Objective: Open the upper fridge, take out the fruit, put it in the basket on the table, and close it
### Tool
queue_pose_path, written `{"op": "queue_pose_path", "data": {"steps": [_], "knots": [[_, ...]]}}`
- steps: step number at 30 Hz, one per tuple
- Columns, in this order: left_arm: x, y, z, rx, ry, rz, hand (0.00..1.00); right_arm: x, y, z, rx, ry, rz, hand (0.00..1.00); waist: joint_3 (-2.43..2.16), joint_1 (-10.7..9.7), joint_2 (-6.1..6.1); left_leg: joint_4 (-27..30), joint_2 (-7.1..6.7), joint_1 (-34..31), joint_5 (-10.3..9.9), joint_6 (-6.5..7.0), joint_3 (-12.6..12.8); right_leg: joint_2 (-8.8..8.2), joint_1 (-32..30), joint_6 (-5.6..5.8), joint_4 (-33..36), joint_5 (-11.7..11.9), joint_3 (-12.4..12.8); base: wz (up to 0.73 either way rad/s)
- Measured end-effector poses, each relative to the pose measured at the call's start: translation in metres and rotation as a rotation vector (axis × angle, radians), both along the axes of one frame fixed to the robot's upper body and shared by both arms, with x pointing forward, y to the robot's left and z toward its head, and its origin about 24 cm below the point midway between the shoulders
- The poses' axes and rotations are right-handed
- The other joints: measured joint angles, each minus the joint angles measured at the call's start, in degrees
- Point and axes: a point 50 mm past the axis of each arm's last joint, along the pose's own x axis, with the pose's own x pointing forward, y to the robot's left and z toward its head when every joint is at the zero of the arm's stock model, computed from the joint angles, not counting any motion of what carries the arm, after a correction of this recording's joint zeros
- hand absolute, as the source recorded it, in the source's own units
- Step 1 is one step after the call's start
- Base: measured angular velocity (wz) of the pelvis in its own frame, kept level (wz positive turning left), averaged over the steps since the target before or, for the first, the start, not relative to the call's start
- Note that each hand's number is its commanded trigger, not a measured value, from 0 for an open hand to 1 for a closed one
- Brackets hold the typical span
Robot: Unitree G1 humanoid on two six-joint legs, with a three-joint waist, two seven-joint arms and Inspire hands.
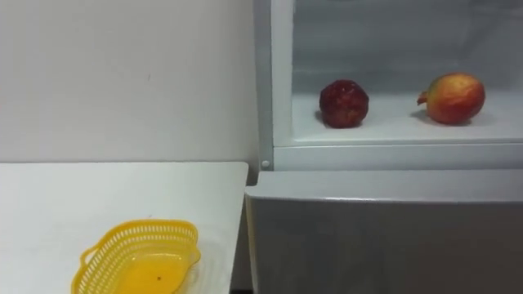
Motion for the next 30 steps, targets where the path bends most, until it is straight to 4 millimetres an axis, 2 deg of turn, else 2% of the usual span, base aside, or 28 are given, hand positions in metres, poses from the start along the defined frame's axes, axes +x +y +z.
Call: {"op": "queue_pose_path", "data": {"steps": [2, 5, 8, 10, 12, 14, 21, 24, 30], "knots": [[0.001, 0.000, 0.000, 0.001, -0.011, -0.014, 0.00, 0.023, 0.001, 0.022, -0.038, -0.175, 0.023, 0.00, 0.00, -0.6, 0.00, 0.0, 0.01, 0.1, 0.0, 0.00, 0.3, 0.08, -0.3, -0.03, 0.2, 0.0, 0.9, -0.23], [-0.002, 0.002, 0.001, 0.010, -0.019, -0.035, 0.00, 0.037, 0.004, 0.049, -0.102, -0.350, 0.075, 0.00, -0.05, -1.5, -0.22, -0.2, -0.04, 0.3, 0.0, 0.00, 0.7, 0.10, -0.3, -0.02, 0.1, 0.0, 1.4, -0.08], [-0.016, 0.003, 0.000, 0.016, 0.006, -0.030, 0.00, 0.036, 0.009, 0.069, -0.168, -0.433, 0.141, 0.00, -0.10, -2.5, -0.19, -0.8, 0.20, 0.8, 0.0, -0.01, 3.0, 0.69, -0.4, -0.01, 0.1, 0.0, 2.8, -0.24], [-0.024, 0.002, 0.000, 0.014, 0.025, -0.027, 0.00, 0.031, 0.010, 0.080, -0.192, -0.470, 0.153, 0.00, -0.15, -2.7, -0.11, -0.8, 0.21, 1.1, 0.0, -0.01, 3.1, 0.85, -0.5, -0.02, 0.1, 0.1, 3.9, -0.31], [-0.030, 0.002, 0.000, 0.009, 0.043, -0.044, 0.00, 0.031, 0.011, 0.098, -0.238, -0.537, 0.160, 0.00, -0.30, -3.9, 0.19, -0.8, 0.22, 0.9, 0.0, 0.00, 3.3, 0.85, -1.0, -0.06, 0.3, 0.1, 4.4, -0.21], [-0.031, 0.000, 0.000, -0.001, 0.049, -0.065, 0.00, 0.033, 0.013, 0.111, -0.262, -0.596, 0.160, 0.00, -0.60, -3.9, 0.61, -0.8, 0.35, 0.5, 0.0, 0.00, 3.9, 0.96, -1.6, -0.15, 0.4, 0.3, 5.2, -0.23], [-0.032, -0.002, 0.000, -0.021, 0.059, -0.108, 0.00, 0.049, 0.024, 0.150, -0.331, -0.810, 0.169, 0.00, -0.63, -3.4, 1.05, -0.8, 0.81, 0.4, 0.0, -0.01, 6.2, 1.49, -3.1, -0.44, 1.4, 0.7, 6.4, -0.13], [-0.035, -0.003, -0.001, -0.033, 0.074, -0.108, 0.00, 0.055, 0.029, 0.169, -0.380, -0.895, 0.189, 0.00, -0.63, -3.2, 1.10, -0.8, 0.89, 0.1, 0.0, -0.01, 6.4, 1.83, -3.6, -0.45, 1.4, 0.7, 7.3, 0.00], [-0.039, -0.004, -0.003, -0.068, 0.106, -0.131, 0.00, 0.069, 0.044, 0.194, -0.417, -1.045, 0.246, 0.00, -0.54, -3.0, 1.14, -0.8, 0.93, -0.5, 0.0, -0.01, 6.4, 1.90, -4.5, -0.47, 2.2, 0.7, 7.4, 0.00]]}}
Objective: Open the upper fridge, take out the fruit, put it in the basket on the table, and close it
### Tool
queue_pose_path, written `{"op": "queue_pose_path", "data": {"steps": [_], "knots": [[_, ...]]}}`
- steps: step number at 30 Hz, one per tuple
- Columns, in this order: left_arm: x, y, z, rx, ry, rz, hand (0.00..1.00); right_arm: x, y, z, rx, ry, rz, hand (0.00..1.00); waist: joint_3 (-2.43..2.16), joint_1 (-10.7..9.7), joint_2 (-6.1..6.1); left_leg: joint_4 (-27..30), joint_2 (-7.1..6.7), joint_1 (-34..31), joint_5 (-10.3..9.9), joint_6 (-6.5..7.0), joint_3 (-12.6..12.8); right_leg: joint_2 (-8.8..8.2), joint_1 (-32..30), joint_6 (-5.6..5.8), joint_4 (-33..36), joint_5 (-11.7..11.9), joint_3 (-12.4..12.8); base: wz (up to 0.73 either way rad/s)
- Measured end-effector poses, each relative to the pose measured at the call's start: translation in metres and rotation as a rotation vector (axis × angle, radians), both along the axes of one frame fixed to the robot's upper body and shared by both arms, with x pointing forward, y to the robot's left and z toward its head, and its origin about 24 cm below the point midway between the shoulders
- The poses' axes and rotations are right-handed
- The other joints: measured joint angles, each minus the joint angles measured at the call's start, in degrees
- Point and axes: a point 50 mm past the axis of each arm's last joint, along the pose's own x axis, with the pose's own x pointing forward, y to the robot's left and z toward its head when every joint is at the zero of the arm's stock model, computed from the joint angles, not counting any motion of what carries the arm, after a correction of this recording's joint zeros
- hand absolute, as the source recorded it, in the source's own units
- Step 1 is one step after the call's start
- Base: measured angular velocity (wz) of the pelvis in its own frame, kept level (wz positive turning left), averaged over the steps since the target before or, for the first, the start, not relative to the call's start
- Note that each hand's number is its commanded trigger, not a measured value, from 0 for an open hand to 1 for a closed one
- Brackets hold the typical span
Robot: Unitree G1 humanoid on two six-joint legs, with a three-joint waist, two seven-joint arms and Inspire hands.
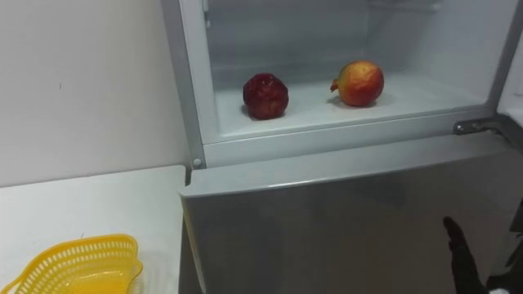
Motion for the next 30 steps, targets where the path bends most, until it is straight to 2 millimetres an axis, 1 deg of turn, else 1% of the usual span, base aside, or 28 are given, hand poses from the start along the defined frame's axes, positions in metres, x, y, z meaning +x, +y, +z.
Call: {"op": "queue_pose_path", "data": {"steps": [3, 4, 6, 8, 10, 12, 14, 20, 26, 30], "knots": [[0.002, 0.001, -0.001, -0.017, 0.017, -0.041, 0.00, 0.011, 0.008, 0.011, 0.004, -0.074, 0.028, 0.00, 0.10, 0.6, -0.19, 0.0, 0.02, 0.0, 0.0, 0.00, 0.0, 0.03, -0.2, 0.00, 0.0, 0.2, -0.1, 0.00], [0.003, 0.001, -0.001, -0.021, 0.016, -0.046, 0.00, 0.012, 0.009, 0.014, 0.004, -0.087, 0.034, 0.00, 0.07, 0.8, -0.26, 0.0, 0.02, -0.1, 0.0, 0.00, 0.0, 0.02, -0.2, 0.01, 0.0, 0.2, -0.1, 0.03], [0.005, 0.001, -0.001, -0.037, 0.018, -0.060, 0.00, 0.016, 0.013, 0.022, 0.006, -0.132, 0.051, 0.00, 0.20, 1.3, -0.52, 0.0, 0.01, -0.2, 0.0, 0.00, -0.1, 0.01, -0.2, 0.05, -0.1, 0.2, -0.3, 0.06], [0.004, 0.001, -0.002, -0.043, 0.024, -0.069, 0.00, 0.019, 0.017, 0.025, 0.010, -0.152, 0.068, 0.00, 0.20, 1.6, -0.63, 0.0, 0.01, -0.3, 0.0, 0.00, -0.1, 0.02, -0.2, 0.04, -0.1, 0.2, -0.3, 0.02], [0.006, 0.000, -0.002, -0.049, 0.023, -0.071, 0.00, 0.019, 0.019, 0.025, 0.015, -0.156, 0.083, 0.00, 0.15, 1.8, -0.73, 0.0, 0.01, -0.3, 0.0, 0.00, -0.2, -0.01, -0.4, 0.04, -0.1, 0.2, -0.4, 0.00], [0.010, 0.000, -0.002, -0.056, 0.016, -0.075, 0.00, 0.019, 0.019, 0.026, -0.004, -0.155, 0.098, 0.00, 0.14, 2.5, -0.84, 0.0, 0.04, -0.6, 0.0, 0.00, -0.3, -0.01, -0.8, -0.03, -0.1, 0.4, -0.7, -0.02], [0.011, 0.000, -0.002, -0.059, 0.017, -0.077, 0.00, 0.019, 0.019, 0.027, -0.014, -0.157, 0.102, 0.00, 0.26, 2.6, -0.96, 0.0, 0.03, -0.9, 0.0, 0.00, -0.3, -0.08, -0.8, 0.00, -0.1, 0.4, -1.1, 0.03], [0.014, -0.001, -0.003, -0.072, 0.028, -0.089, 0.00, 0.019, 0.019, 0.029, -0.008, -0.176, 0.090, 0.00, 0.25, 2.6, -1.04, 0.0, 0.05, -1.2, 0.0, 0.00, -0.6, -0.08, -1.1, -0.04, 0.1, 0.5, -1.1, -0.01], [0.015, 0.000, -0.002, -0.071, 0.028, -0.102, 0.00, 0.019, 0.019, 0.030, -0.001, -0.185, 0.078, 0.00, 0.47, 2.6, -1.19, 0.0, 0.08, -1.4, 0.0, 0.00, -1.3, -0.17, -0.6, -0.10, 0.0, 0.6, -2.1, 0.06], [0.016, 0.000, -0.002, -0.071, 0.029, -0.123, 0.00, 0.020, 0.017, 0.031, 0.039, -0.198, 0.061, 0.00, 0.65, 2.6, -1.37, 0.0, 0.08, -1.4, 0.0, 0.00, -2.0, -0.36, -0.4, -0.12, 0.0, 0.6, -3.3, 0.13]]}}
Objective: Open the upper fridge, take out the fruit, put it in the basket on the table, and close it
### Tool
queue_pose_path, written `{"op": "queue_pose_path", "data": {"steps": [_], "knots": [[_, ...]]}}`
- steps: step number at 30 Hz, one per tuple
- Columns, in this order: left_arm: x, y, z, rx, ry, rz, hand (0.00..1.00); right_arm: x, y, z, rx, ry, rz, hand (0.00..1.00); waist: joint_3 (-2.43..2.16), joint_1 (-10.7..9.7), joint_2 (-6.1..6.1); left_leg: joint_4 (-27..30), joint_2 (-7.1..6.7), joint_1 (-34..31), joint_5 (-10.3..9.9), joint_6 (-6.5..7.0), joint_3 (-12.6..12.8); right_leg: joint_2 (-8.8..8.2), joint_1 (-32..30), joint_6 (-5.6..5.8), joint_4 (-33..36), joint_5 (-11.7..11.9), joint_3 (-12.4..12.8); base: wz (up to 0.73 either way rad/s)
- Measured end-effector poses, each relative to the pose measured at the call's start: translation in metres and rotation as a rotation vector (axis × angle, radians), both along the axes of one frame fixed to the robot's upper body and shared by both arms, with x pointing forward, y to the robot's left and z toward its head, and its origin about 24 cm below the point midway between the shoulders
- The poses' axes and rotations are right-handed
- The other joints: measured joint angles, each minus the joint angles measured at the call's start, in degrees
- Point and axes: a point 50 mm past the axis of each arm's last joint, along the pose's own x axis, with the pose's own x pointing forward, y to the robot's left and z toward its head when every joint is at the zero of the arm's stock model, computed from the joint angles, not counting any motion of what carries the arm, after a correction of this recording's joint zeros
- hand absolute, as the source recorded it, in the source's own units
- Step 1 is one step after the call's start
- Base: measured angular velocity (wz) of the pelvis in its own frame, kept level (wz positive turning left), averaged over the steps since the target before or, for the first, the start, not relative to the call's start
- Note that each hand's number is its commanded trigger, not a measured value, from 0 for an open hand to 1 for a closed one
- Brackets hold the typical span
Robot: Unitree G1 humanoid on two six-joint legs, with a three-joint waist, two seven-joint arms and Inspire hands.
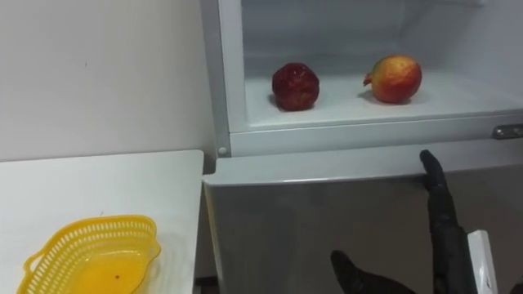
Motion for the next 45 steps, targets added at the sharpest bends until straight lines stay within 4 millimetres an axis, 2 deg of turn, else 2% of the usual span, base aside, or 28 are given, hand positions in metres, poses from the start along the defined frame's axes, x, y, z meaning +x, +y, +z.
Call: {"op": "queue_pose_path", "data": {"steps": [7, 10, 15, 17, 21, 26, 36, 39, 45], "knots": [[0.005, -0.001, 0.000, 0.010, -0.001, -0.072, 0.00, 0.005, -0.004, 0.003, 0.045, -0.010, -0.031, 0.00, 0.30, 1.1, -0.31, 0.0, -0.04, 0.1, 0.0, 0.02, -0.4, -0.06, -0.4, -0.04, 0.0, 0.1, -0.2, 0.01], [0.004, -0.001, 0.000, 0.009, 0.001, -0.069, 0.00, 0.011, -0.008, 0.009, 0.075, -0.041, -0.070, 0.00, 0.25, 1.3, -0.22, 0.0, -0.04, 0.0, 0.0, 0.03, -0.7, -0.06, -0.3, -0.04, 0.0, 0.3, -0.3, 0.00], [0.001, 0.004, 0.001, 0.033, 0.003, -0.052, 0.00, 0.035, -0.009, 0.064, 0.018, -0.336, -0.078, 0.00, -0.07, 1.6, -0.72, 0.2, -0.10, -0.1, 0.0, 0.05, -2.7, 0.02, 0.8, 0.00, -1.3, 0.6, -1.7, 0.20], [-0.004, 0.004, 0.001, 0.036, 0.012, -0.047, 0.00, 0.037, -0.006, 0.073, 0.012, -0.386, -0.063, 0.00, -0.35, 1.9, -0.96, 0.2, -0.06, 0.1, 0.0, 0.04, -3.2, 0.13, 1.9, -0.02, -2.1, 0.7, -2.4, 0.26], [-0.007, 0.001, 0.000, 0.046, 0.022, -0.056, 0.00, 0.035, -0.003, 0.077, -0.013, -0.410, -0.059, 0.00, -0.63, 2.4, -1.48, 0.1, -0.09, 0.3, 0.0, 0.04, -4.1, 0.10, 2.9, 0.01, -3.0, 0.8, -3.4, 0.14], [-0.007, 0.002, 0.001, 0.052, 0.018, -0.055, 0.00, 0.030, 0.001, 0.083, -0.027, -0.456, -0.054, 0.00, -0.50, 2.9, -1.14, 0.0, -0.07, 0.3, 0.0, 0.04, -4.4, 0.11, 3.3, 0.01, -2.9, 0.8, -3.4, -0.01], [-0.006, 0.001, 0.000, 0.043, 0.025, -0.057, 0.00, 0.026, 0.003, 0.090, -0.013, -0.504, -0.058, 0.00, -0.29, 3.1, -1.90, 0.0, -0.28, 0.2, 0.0, 0.04, -4.5, -0.53, 3.5, 0.21, -2.9, 0.6, -3.5, 0.01], [-0.005, 0.001, 0.000, 0.039, 0.028, -0.074, 0.00, 0.028, 0.005, 0.095, -0.017, -0.533, -0.039, 0.00, -0.16, 3.1, -1.78, 0.1, -0.31, 0.2, 0.0, 0.04, -4.4, -0.46, 3.3, 0.22, -3.0, 0.6, -3.6, 0.04], [-0.004, 0.002, 0.000, 0.042, 0.047, -0.077, 0.00, 0.031, 0.005, 0.103, -0.062, -0.549, -0.002, 0.00, -0.22, 3.1, -1.93, 0.2, -0.28, 0.2, 0.0, 0.04, -4.5, -0.44, 3.4, 0.21, -3.0, 0.6, -4.8, 0.02]]}}
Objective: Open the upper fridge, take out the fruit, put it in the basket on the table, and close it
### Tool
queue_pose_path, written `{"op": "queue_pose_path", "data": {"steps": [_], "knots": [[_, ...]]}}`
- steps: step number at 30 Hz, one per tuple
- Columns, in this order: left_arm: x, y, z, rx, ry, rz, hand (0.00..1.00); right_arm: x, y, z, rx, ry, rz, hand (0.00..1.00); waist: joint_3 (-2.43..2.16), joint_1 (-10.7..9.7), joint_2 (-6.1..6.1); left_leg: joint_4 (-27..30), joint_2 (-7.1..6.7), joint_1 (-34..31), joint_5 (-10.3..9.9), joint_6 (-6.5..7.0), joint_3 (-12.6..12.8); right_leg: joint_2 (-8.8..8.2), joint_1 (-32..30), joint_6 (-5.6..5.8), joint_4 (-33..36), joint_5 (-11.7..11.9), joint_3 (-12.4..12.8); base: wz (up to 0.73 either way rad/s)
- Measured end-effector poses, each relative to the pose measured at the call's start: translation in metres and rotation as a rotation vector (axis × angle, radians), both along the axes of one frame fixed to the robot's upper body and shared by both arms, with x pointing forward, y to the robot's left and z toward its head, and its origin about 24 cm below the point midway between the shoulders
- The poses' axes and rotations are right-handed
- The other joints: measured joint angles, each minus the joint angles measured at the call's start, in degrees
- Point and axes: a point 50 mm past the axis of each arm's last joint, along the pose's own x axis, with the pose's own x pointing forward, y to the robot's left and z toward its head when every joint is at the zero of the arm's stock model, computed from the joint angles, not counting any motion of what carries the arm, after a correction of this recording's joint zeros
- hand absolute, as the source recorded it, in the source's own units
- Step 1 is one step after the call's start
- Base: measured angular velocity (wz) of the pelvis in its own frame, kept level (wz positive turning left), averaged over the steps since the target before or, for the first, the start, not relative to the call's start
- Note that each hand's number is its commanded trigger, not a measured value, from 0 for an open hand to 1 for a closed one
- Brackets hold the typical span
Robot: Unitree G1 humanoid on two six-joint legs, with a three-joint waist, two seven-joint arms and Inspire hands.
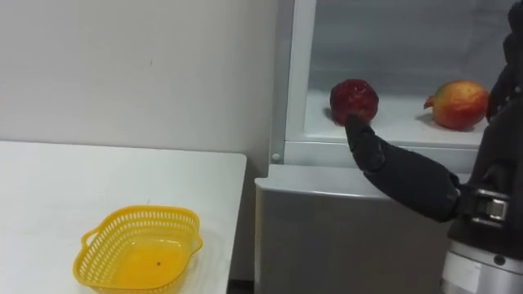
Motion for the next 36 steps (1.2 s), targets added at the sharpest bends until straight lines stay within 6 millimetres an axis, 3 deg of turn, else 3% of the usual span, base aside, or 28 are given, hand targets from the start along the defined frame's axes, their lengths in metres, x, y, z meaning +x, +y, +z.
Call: {"op": "queue_pose_path", "data": {"steps": [10, 15, 24, 29, 36], "knots": [[0.011, 0.000, 0.000, -0.004, 0.001, -0.024, 0.00, 0.029, -0.008, -0.002, 0.025, 0.097, 0.014, 0.00, 0.14, 0.1, -1.08, 0.0, 0.05, 0.0, 0.0, 0.00, -1.0, -0.01, 0.4, -0.03, 0.2, 0.0, -0.3, 0.01], [0.012, 0.001, 0.000, -0.011, 0.006, -0.028, 0.00, 0.053, -0.010, 0.014, 0.045, 0.089, 0.041, 0.00, 0.36, 0.4, -1.79, 0.1, -0.10, -0.1, 0.0, 0.00, -2.4, -0.13, 0.8, -0.02, 0.0, 0.0, -1.4, 0.10], [0.009, 0.002, 0.000, -0.006, 0.022, -0.025, 0.00, 0.068, -0.015, 0.009, 0.084, 0.176, 0.081, 0.00, 0.59, 1.6, -2.68, 1.0, -0.27, -0.6, 0.0, 0.00, -4.1, -0.30, 1.3, -0.02, 0.0, 0.0, -2.4, 0.10], [0.013, 0.004, 0.001, -0.018, 0.013, -0.026, 0.00, 0.083, -0.030, 0.012, 0.098, 0.227, 0.043, 0.00, 0.50, 1.6, -2.81, 1.6, -0.49, -1.2, 0.0, 0.01, -4.7, -0.72, 1.2, -0.02, 0.0, 0.0, -3.0, 0.06], [0.019, 0.009, 0.004, -0.021, -0.011, -0.004, 0.00, 0.092, -0.039, 0.013, 0.098, 0.273, 0.023, 0.00, 0.01, 2.5, -3.35, 1.8, -0.56, -1.1, 0.0, 0.01, -4.7, -0.45, 1.6, -0.01, 0.0, 0.0, -3.0, 0.00]]}}
